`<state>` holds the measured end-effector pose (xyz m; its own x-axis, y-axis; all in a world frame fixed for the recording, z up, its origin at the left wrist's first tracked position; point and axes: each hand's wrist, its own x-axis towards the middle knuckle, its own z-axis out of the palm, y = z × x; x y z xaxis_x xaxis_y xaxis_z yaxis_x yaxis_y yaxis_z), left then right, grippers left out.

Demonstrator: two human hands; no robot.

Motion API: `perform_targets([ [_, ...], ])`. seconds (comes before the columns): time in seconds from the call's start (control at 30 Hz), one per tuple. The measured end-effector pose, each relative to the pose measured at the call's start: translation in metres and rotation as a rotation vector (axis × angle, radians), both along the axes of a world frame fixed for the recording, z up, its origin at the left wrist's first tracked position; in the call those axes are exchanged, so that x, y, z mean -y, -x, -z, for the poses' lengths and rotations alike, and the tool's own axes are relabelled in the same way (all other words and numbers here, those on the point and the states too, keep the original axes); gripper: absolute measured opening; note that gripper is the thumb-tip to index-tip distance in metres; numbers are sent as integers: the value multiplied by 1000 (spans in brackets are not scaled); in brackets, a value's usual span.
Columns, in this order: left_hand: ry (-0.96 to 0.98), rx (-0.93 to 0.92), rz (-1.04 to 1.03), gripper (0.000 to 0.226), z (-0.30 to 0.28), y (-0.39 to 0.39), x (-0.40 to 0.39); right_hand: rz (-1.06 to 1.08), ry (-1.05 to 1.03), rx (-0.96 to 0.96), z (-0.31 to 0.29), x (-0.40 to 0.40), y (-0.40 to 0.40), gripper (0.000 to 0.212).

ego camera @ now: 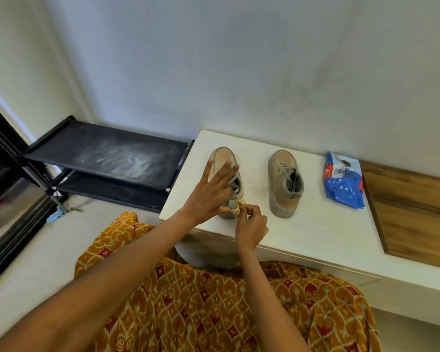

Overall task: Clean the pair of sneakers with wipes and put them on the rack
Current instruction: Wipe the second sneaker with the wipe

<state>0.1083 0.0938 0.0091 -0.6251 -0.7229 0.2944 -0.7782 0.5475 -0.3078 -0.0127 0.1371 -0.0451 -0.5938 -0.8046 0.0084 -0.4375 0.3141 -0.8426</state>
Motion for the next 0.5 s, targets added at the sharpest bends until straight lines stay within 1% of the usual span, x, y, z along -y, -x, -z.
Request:
perform_targets([
  [0.1,9,6,-5,23,-6,3,1,4,5,-3,0,1,1,17],
  [0.23,-89,-17,-60,8,-23,10,7,10,14,26,-2,7,10,17],
  [0.27,-121,-21,-86,8,-27,14,9,16,12,37,-3,10,12,17],
  [0.37,-228,-43,-216,26,-34,36,15,47,27,104,-9,19,16,17],
  [0.43,-266,-74,-306,28,-36,51,17,98,45,167,-15,24,16,15],
  [0.5,-307,-96,-370,26,-37,63,19,128,36,177,-19,20,13,16],
])
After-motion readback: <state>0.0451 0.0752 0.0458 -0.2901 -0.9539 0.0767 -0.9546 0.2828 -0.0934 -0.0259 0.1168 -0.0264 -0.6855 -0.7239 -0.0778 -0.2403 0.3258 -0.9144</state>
